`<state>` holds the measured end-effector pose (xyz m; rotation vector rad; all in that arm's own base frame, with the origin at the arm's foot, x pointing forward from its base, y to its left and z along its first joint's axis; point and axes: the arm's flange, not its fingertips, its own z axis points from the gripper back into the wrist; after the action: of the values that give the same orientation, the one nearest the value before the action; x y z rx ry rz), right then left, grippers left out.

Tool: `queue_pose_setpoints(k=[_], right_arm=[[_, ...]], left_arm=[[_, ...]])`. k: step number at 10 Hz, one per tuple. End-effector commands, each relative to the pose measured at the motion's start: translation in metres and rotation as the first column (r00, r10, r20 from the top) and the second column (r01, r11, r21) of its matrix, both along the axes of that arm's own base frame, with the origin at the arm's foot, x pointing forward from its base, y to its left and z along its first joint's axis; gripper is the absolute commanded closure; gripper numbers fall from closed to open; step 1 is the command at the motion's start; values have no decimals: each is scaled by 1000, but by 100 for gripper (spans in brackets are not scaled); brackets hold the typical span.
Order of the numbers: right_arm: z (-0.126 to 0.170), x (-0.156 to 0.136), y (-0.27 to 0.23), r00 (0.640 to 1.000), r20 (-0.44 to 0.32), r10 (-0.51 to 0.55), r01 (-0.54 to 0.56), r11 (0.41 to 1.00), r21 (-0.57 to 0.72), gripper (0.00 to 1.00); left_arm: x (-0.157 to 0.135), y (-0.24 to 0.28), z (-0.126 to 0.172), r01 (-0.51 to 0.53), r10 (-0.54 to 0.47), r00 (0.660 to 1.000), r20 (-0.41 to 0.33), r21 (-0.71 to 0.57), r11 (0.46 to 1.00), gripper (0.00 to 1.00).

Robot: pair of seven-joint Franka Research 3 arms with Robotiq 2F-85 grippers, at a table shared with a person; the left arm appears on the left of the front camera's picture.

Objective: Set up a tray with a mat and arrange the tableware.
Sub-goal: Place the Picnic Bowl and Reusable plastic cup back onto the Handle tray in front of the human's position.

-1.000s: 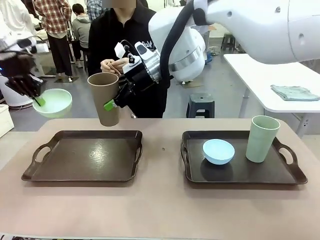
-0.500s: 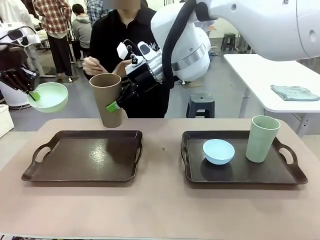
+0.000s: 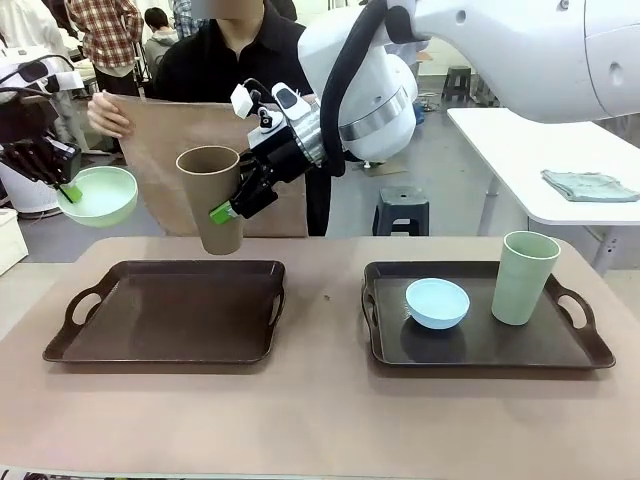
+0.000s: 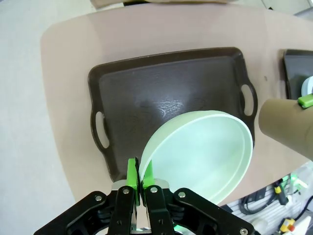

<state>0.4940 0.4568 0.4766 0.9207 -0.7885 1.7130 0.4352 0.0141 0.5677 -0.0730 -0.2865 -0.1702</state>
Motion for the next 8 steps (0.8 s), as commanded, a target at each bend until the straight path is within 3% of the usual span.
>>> queue_pose_setpoints(k=[1, 8], right_arm=[[2, 0, 0, 1000, -21, 0, 1, 1000, 18, 24], [2, 0, 0, 1000, -21, 0, 1, 1000, 18, 24]], left_arm=[[1, 1, 2, 4, -4, 1000, 4, 2, 1000, 100], [1, 1, 2, 4, -4, 1000, 4, 2, 1000, 100]])
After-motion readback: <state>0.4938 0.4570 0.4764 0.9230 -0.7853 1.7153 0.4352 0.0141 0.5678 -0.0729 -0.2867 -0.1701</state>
